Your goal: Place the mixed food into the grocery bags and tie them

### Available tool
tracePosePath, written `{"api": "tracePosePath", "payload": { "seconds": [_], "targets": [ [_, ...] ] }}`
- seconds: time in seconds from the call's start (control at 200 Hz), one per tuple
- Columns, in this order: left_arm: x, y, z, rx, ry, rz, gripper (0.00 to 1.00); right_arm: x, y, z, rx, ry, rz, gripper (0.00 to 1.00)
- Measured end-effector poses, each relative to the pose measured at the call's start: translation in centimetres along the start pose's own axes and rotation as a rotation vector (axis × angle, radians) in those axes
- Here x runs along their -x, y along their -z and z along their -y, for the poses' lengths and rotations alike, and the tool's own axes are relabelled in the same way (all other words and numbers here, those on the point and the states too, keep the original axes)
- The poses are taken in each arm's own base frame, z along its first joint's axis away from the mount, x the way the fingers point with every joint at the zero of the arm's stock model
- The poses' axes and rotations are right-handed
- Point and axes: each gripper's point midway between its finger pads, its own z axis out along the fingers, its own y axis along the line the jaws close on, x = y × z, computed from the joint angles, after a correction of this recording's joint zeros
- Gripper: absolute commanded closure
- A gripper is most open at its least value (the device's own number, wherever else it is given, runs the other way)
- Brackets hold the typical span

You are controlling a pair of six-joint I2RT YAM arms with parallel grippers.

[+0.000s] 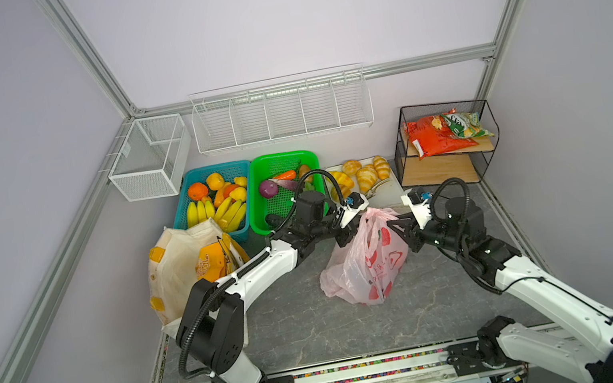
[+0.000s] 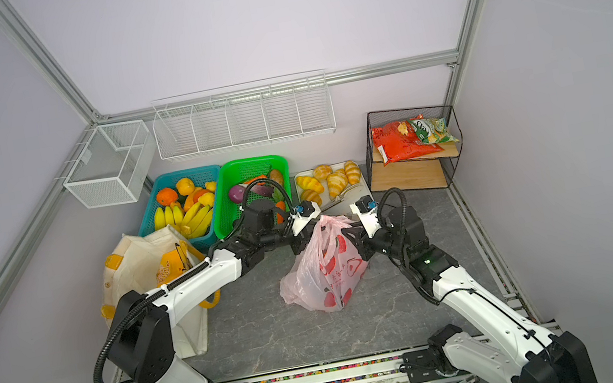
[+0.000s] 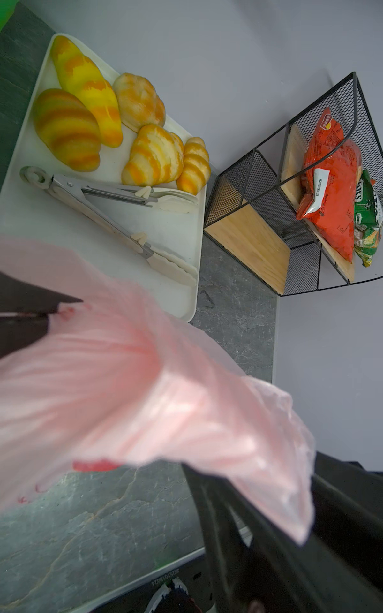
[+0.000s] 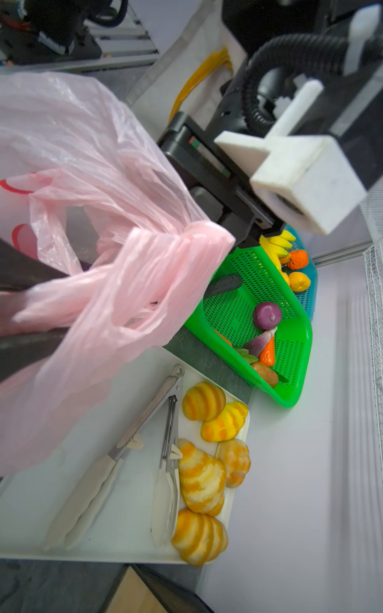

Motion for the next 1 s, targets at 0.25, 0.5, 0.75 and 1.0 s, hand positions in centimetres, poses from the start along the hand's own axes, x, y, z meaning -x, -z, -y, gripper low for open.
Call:
{"api": "tracePosePath", "payload": {
  "seconds": [0.25, 0.5, 0.75, 1.0],
  "targets": [
    [-0.7, 0.2, -0.5, 0.037, -0.041, -0.038, 1.0, -0.8, 1.6, 0.0, -0.042, -0.019, -0.042, 0.92],
    [-0.4, 1.7, -1.7, 0.104, -0.096, -0.069, 1.0, -1.8, 3.8, -0.3, -0.074, -0.065, -0.072, 0.93],
    [-0.2, 3.1, -3.5, 0.226, -0.105, -0.099, 1.0, -4.4, 4.4, 0.6, -0.126, -0.139, -0.168, 0.94],
    [-2.6, 5.8, -5.4, 0.426, -0.06, -0.162, 1.0, -6.8, 4.7, 1.4, -0.16, -0.21, -0.231, 0.94]
  ]
}}
